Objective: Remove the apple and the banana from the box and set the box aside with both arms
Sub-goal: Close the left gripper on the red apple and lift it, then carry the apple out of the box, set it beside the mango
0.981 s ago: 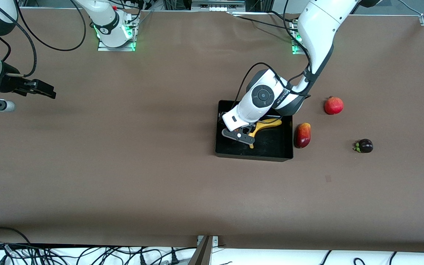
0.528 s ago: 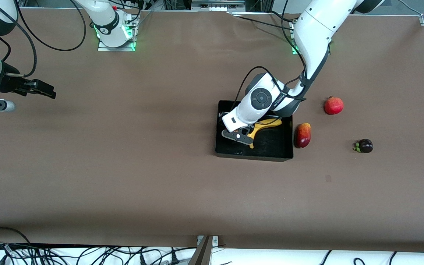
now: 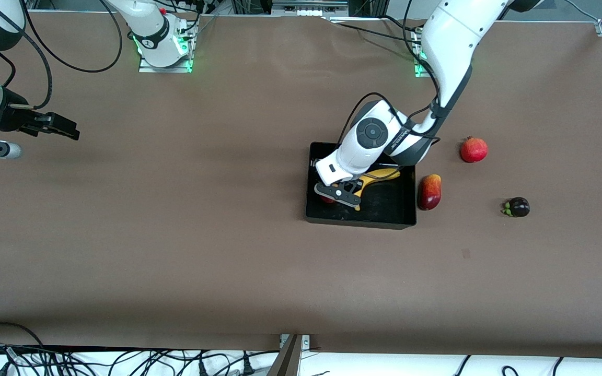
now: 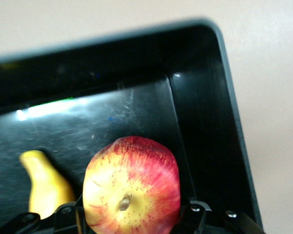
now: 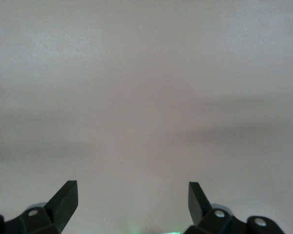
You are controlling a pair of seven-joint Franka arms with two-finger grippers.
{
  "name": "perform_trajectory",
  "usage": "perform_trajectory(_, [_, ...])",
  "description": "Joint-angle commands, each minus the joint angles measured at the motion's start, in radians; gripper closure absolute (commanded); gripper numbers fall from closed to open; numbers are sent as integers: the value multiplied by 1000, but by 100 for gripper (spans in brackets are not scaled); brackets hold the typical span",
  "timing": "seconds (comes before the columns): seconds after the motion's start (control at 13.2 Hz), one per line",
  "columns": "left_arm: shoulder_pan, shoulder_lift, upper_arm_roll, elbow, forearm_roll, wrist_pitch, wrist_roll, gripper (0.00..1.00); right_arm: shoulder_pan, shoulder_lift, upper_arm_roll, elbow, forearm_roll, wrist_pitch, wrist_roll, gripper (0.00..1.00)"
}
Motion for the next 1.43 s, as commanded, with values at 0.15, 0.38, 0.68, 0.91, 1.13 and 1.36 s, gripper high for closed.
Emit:
perform_trajectory(0.15, [149,-260,-11,-123,17,-183,153,100,-11,-1,5,9,22,-13,-8,0])
perform_trajectory(0.38, [320,-359,-11,-189,14,-277,496,100,-11,-1,5,9,22,-13,-8,0])
perform_trajectory(0.68, [465,-347,33,-263,20,-257,788,100,-11,-1,5,9,22,-13,-8,0])
perform_trajectory(0.91, [468,-234,136,-286,22,-109,937,100,-11,-1,5,9,22,-13,-8,0])
perform_trajectory(1.13, [468,-151,170,-286,20,-30,968,100,-11,-1,5,9,22,-13,-8,0])
perform_trajectory(1.36, [468,-123,170,-283,17,-15,965,100,-11,-1,5,9,22,-15,-8,0])
